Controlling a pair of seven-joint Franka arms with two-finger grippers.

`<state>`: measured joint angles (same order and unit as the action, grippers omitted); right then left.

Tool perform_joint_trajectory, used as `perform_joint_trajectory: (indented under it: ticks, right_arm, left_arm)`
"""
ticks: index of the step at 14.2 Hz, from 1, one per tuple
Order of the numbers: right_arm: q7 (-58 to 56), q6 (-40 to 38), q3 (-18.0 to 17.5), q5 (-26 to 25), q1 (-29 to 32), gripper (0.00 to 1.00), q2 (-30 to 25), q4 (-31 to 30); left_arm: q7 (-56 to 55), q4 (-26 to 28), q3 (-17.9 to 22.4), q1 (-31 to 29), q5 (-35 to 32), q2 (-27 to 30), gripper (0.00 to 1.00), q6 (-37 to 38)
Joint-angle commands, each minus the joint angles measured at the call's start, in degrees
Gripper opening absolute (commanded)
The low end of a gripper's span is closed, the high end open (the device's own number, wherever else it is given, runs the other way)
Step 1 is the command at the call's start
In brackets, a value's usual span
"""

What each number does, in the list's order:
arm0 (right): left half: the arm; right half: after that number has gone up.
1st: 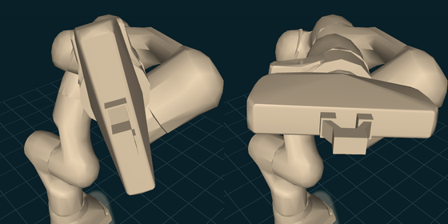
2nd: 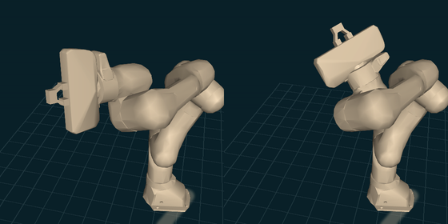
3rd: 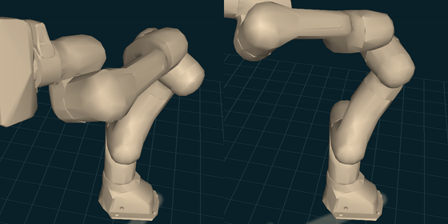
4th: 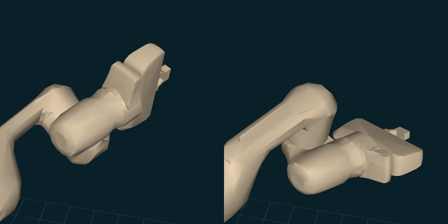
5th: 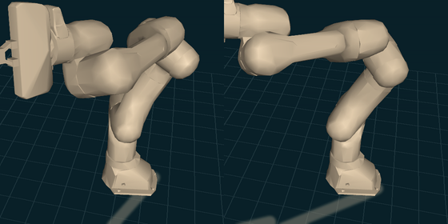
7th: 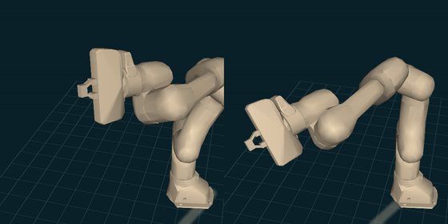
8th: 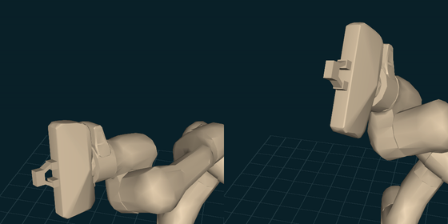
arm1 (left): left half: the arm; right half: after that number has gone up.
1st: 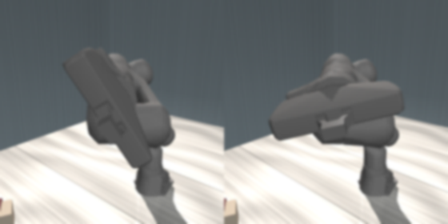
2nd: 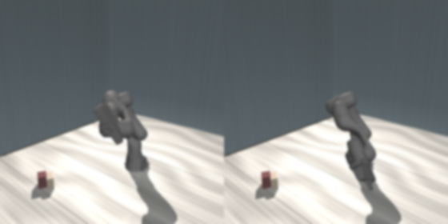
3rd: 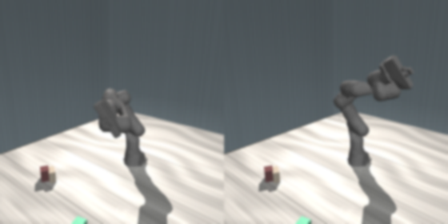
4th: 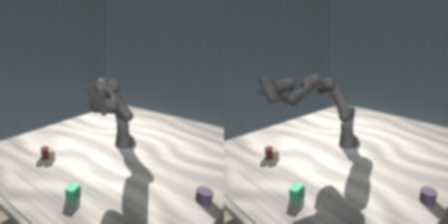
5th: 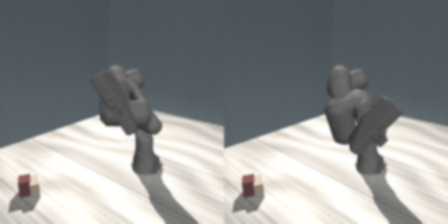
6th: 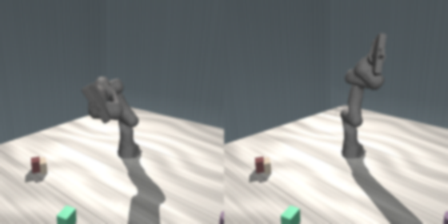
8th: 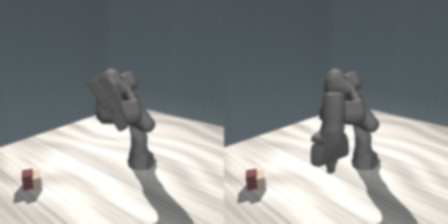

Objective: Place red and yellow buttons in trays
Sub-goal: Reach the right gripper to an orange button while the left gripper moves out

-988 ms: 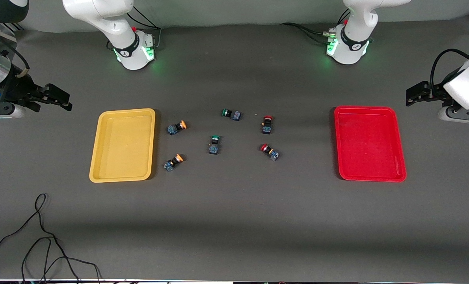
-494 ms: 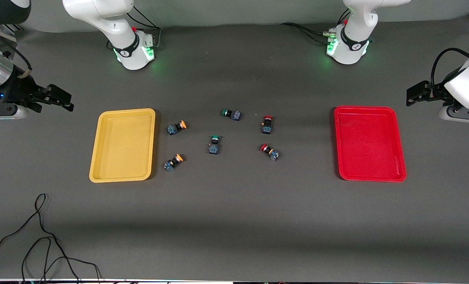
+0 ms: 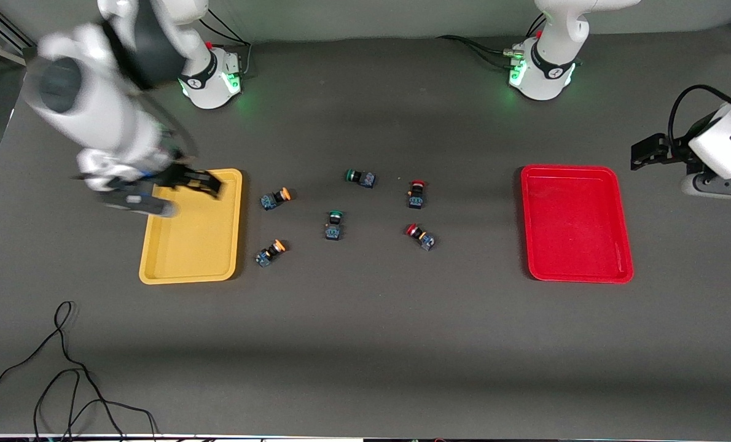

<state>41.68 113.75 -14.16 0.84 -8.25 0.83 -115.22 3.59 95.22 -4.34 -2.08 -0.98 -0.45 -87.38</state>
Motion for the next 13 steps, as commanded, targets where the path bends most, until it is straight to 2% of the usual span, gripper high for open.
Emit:
perform_joint_trajectory:
  ticks: [1, 5, 8, 10, 13]
  right_arm:
    - [10.14, 11.1, -2.27, 0.21, 0.51, 1.0, 1.97, -8.67]
    - [19.65, 20.53, -2.27, 0.21, -0.54, 1.0, 7.95, -14.84]
    - [23.95, 27.12, -2.27, 0.21, -0.46, 1.0, 12.17, -18.8]
    - [26.94, 29.5, -2.36, 0.21, -0.54, 1.0, 16.12, -18.98]
    - [28.8, 31.36, -2.36, 0.21, -1.51, 1.0, 20.08, -18.98]
  left_arm:
    - [-2.88, 2.51, -0.67, 0.05, 0.37, 0.89, 1.0, -2.71]
    - [-9.45, 4.88, -5.84, 1.02, 1.32, 1.94, 1.0, -3.32]
    - [-15.96, 12.86, -10.42, 2.68, 5.1, 6.84, 1.0, -8.75]
    - [-20.78, 16.75, -13.05, 6.01, 7.56, 8.71, 1.0, -12.8]
    - [-31.24, 17.63, -16.05, 13.21, 7.48, 7.57, 1.0, -17.02]
